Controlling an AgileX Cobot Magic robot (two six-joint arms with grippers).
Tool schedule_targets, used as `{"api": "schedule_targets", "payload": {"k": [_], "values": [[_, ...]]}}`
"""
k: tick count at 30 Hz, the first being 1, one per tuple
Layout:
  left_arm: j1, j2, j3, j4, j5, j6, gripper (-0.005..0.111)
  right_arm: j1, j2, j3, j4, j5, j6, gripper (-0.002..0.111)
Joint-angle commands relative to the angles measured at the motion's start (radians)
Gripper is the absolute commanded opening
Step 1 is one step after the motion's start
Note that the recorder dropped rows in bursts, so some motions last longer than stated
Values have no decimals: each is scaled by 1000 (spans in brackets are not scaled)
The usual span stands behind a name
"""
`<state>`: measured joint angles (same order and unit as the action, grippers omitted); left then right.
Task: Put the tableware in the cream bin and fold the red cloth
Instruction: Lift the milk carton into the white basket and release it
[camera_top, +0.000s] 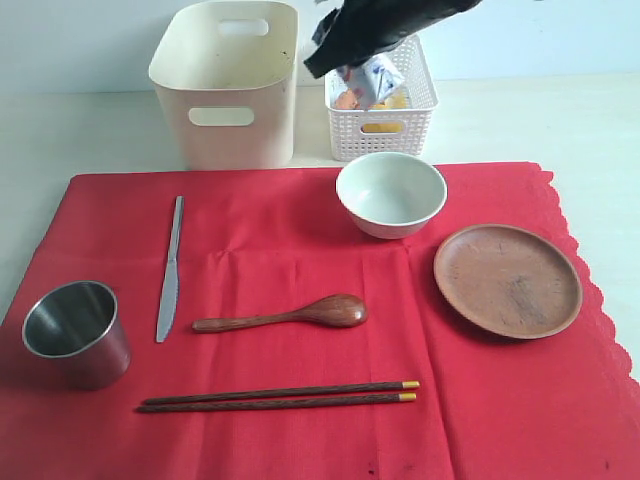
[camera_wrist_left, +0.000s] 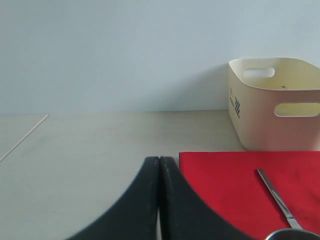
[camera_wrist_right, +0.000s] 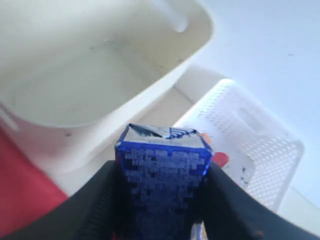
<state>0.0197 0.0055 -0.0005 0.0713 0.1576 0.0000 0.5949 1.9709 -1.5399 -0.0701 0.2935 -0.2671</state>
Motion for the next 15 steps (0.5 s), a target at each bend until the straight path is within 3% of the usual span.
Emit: {"api": "schedule_targets", "payload": {"k": [1, 6, 15], "values": [[2, -6, 1, 2, -3, 0, 0, -75, -17, -11, -15, -151, 112, 0], [2, -6, 1, 2, -3, 0, 0, -143, 29, -11, -10, -310, 232, 0], [2, -6, 1, 2, -3, 0, 0, -164, 177, -11, -10, -612, 234, 0]]}}
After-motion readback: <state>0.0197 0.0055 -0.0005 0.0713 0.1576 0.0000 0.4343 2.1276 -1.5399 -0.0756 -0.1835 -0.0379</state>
